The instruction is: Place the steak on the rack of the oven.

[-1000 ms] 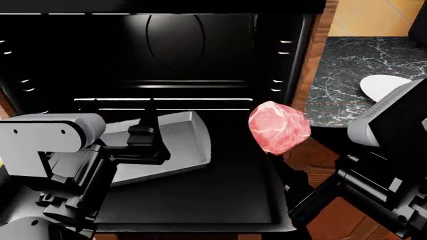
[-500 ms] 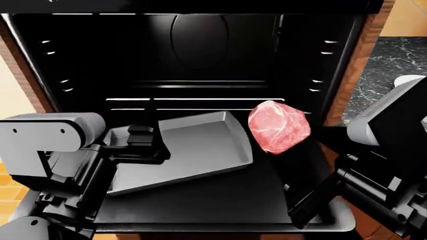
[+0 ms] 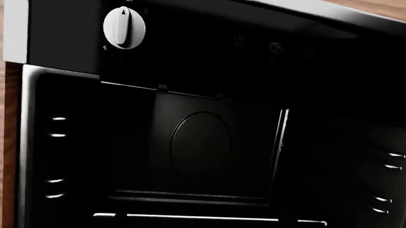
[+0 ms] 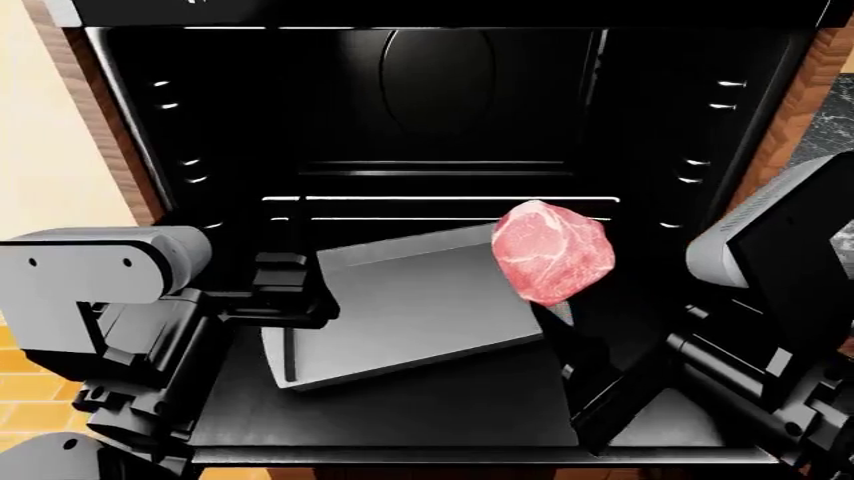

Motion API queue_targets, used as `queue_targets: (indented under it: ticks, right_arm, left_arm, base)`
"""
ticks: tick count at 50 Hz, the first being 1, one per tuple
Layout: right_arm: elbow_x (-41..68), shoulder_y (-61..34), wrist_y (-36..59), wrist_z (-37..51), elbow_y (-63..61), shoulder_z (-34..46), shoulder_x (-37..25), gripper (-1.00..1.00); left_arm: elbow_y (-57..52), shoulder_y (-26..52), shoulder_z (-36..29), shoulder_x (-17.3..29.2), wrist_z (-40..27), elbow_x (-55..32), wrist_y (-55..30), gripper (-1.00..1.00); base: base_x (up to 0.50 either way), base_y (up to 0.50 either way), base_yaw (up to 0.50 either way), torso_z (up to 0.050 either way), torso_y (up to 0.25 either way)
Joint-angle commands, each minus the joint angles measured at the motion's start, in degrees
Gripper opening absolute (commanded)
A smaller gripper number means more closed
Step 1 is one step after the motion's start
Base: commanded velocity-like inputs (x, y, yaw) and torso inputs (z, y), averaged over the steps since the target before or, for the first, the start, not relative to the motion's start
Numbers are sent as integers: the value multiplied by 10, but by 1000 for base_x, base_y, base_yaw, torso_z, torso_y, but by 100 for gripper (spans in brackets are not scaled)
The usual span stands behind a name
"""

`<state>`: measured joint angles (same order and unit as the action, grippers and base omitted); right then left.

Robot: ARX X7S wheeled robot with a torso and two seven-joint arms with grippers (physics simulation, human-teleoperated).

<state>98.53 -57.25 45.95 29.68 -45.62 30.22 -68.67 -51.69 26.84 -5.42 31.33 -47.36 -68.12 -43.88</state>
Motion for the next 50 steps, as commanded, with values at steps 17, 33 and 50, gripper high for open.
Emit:
queue_targets:
  ticks: [17, 33, 50]
  right_arm:
    - [-102, -128, 85, -112, 213, 69, 187, -100]
    - [-221, -153, 95, -191, 349, 139, 262, -100]
    - [-308, -145, 60, -260, 463, 192, 321, -100]
  left_arm:
    - [18, -11, -4, 3, 18, 19, 15, 100]
    - [21, -12, -5, 6, 20, 20, 20, 100]
    - [36, -20, -14, 2, 35, 40, 30, 100]
  base:
    - [0, 0, 0, 0, 1]
    - [0, 0, 0, 1, 0]
    - [0, 0, 0, 0, 1]
